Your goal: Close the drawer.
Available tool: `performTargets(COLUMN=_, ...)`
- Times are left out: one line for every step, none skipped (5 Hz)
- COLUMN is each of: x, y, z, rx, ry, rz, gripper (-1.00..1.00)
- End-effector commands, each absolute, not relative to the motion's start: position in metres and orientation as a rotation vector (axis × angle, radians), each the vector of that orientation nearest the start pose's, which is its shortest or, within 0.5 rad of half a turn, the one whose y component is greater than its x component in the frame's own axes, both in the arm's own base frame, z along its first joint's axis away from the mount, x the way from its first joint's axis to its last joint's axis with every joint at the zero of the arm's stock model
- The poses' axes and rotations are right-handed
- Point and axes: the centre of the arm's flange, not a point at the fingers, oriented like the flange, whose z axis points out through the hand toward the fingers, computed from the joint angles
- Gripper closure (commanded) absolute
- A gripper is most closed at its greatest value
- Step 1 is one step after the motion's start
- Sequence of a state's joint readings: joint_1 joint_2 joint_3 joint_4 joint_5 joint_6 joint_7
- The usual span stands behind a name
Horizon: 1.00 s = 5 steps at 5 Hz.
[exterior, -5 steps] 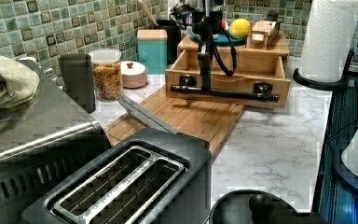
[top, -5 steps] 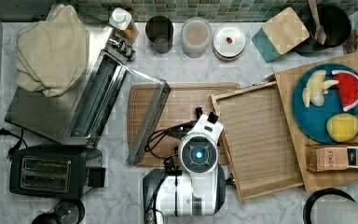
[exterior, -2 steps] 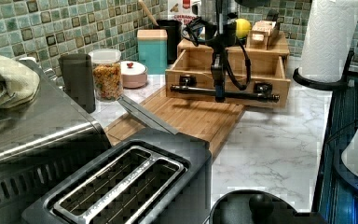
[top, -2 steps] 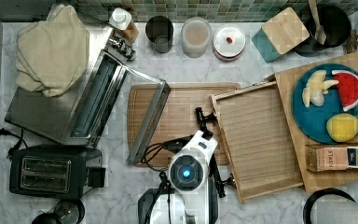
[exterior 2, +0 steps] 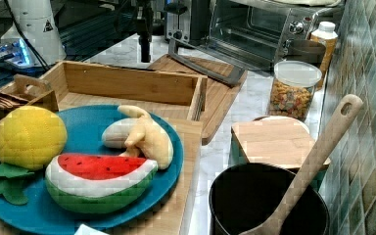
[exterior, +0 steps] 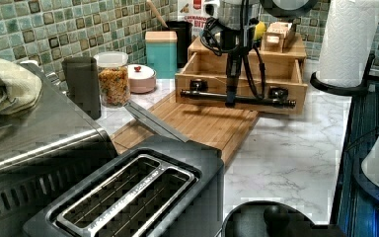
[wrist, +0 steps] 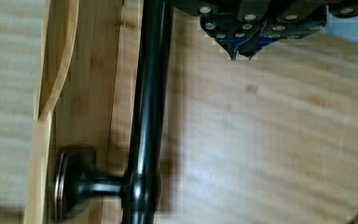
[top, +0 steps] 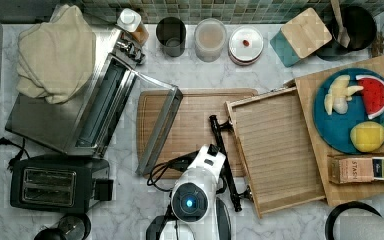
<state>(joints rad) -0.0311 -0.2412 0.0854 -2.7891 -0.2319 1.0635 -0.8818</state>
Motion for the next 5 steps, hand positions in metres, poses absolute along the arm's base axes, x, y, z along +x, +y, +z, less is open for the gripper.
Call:
performTargets(x=0.392, y=0.0, z=0.264, rx=-3.282, ry=-0.407, rz=-0.041, gripper=1.0)
performTargets(x=0.39, y=-0.008, z=0.266, rx=-3.309, ry=-0.382, rz=-0.032, gripper=1.0)
performTargets(x=0.387, y=-0.021, z=0.274, rx=-3.346, ry=-0.386, rz=-0.061, gripper=1.0)
performTargets(x=0.387, y=-0.042, z=0.279, rx=-3.35, ry=-0.419, rz=-0.132, gripper=1.0)
performTargets(x=0.391, y=-0.061, z=0.276, rx=-3.33, ry=-0.455, rz=-0.172, gripper=1.0)
